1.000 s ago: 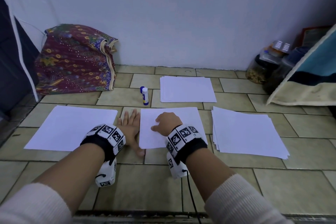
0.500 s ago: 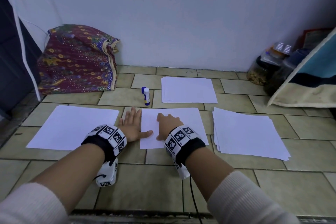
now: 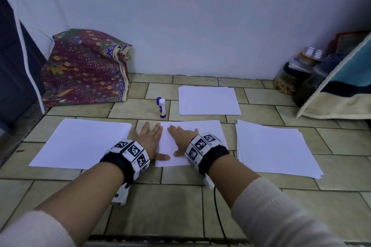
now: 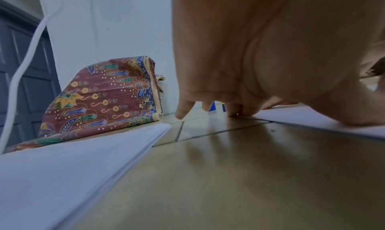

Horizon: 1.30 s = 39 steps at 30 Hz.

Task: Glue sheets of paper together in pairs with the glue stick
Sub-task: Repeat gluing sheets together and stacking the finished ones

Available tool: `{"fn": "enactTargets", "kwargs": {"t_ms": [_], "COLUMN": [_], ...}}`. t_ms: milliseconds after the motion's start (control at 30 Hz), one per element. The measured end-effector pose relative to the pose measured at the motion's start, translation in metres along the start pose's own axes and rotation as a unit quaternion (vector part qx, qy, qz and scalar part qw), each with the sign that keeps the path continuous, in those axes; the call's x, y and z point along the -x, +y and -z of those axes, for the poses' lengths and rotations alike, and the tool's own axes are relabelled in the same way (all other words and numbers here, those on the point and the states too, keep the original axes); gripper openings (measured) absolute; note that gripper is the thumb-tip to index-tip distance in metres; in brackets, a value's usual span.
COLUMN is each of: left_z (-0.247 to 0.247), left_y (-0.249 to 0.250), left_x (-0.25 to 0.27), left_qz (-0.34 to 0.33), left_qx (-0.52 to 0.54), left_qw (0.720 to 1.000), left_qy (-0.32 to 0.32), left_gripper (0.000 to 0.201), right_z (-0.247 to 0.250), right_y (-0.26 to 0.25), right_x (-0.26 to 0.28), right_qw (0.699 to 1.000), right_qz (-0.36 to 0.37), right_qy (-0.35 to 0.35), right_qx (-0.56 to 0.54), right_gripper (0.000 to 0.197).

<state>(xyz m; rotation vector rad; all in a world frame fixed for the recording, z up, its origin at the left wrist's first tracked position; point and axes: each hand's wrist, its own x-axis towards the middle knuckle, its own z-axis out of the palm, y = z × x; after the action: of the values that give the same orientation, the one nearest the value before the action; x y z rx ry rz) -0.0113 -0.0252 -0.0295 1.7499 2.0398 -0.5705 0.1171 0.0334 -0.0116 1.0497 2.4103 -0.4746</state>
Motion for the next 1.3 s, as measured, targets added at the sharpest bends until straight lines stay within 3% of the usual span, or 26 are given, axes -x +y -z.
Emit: {"fn": "enactTargets", "kwargs": {"t_ms": [300, 433, 600, 733, 833, 900, 967, 1067, 1133, 1200, 1300], "left_z": [-0.001, 0.0, 0.008, 0.029, 0.031, 0.026, 0.021, 0.019, 0.023, 0.026, 0.024], "left_y": [-0.005, -0.004, -0.008, -0.004, 0.009, 0.017, 0.02, 0.016, 0.012, 0.009, 0.008], "left_x": [0.0, -0.001, 0.0, 0.007, 0.009, 0.009, 0.009, 0.008, 0.01, 0.01, 0.008], "left_qz": [-0.01, -0.009, -0.017, -0.026, -0.12, -0.191, -0.211, -0.205, -0.199, -0.197, -0.176], "left_qx": [0.007, -0.003, 0.003, -0.011, 0.028, 0.05, 0.049, 0.028, 0.025, 0.042, 0.044], "left_qw": [1.0, 1.0, 1.0, 0.999, 0.99, 0.978, 0.975, 0.977, 0.977, 0.976, 0.98], "left_qy": [-0.002, -0.002, -0.011, 0.041, 0.075, 0.067, 0.052, 0.058, 0.071, 0.077, 0.087], "left_gripper": [0.106, 0.107, 0.104, 0.082, 0.07, 0.069, 0.068, 0.057, 0.042, 0.032, 0.041], "right_z": [0.001, 0.003, -0.002, -0.002, -0.004, -0.004, -0.002, 0.0, 0.0, 0.0, 0.001], "right_y": [0.072, 0.077, 0.065, 0.052, 0.041, 0.035, 0.029, 0.019, 0.012, 0.008, -0.002], "right_x": [0.024, 0.023, 0.026, 0.031, 0.03, 0.029, 0.029, 0.031, 0.032, 0.032, 0.034], "right_qw": [0.989, 0.978, 0.978, 0.971, 0.974, 0.976, 0.975, 0.974, 0.978, 0.985, 0.994], "right_qz": [-0.125, -0.181, -0.193, -0.221, -0.204, -0.191, -0.188, -0.204, -0.195, -0.16, -0.091], "right_qy": [0.025, 0.041, 0.065, 0.067, 0.059, 0.072, 0.087, 0.076, 0.068, 0.06, 0.053], "right_qx": [-0.074, -0.099, -0.04, 0.059, 0.075, 0.076, 0.077, 0.062, 0.024, -0.006, 0.043], "right_gripper": [0.11, 0.112, 0.109, 0.098, 0.09, 0.073, 0.054, 0.046, 0.048, 0.062, 0.083]}}
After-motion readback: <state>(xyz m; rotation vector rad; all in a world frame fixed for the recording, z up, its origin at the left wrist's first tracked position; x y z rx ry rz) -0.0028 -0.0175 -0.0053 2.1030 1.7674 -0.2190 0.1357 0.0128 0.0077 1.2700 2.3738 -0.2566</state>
